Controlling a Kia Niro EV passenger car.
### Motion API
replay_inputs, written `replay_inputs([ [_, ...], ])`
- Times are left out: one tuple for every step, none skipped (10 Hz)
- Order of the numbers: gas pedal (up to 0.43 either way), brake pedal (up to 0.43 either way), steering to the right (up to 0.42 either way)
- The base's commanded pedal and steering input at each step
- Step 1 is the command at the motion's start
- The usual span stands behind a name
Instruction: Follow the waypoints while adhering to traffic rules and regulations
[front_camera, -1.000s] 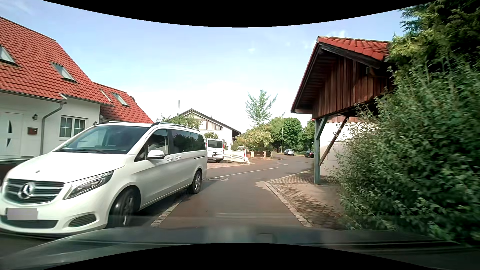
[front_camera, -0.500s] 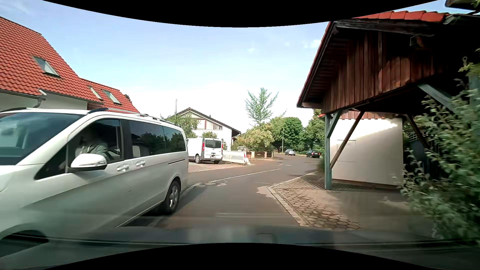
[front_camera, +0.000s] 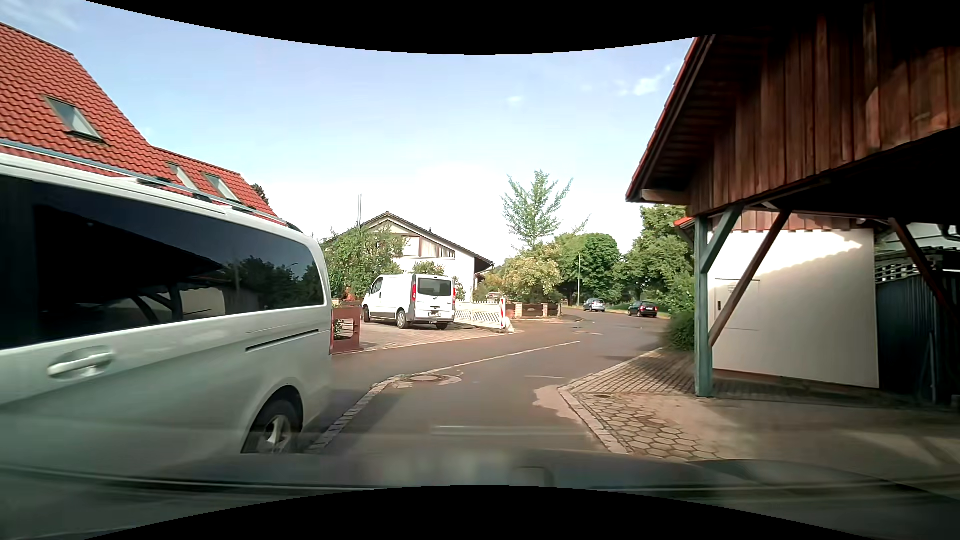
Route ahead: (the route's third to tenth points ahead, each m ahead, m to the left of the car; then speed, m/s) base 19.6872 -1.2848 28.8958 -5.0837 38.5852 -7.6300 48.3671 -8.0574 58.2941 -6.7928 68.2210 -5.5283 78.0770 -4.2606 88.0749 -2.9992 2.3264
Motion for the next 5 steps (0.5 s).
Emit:
replay_inputs([
  [0.0, 0.0, -0.099],
  [0.0, 0.0, -0.092],
  [0.0, 0.0, -0.08],
  [0.0, 0.0, -0.065],
  [0.0, 0.0, -0.039],
])
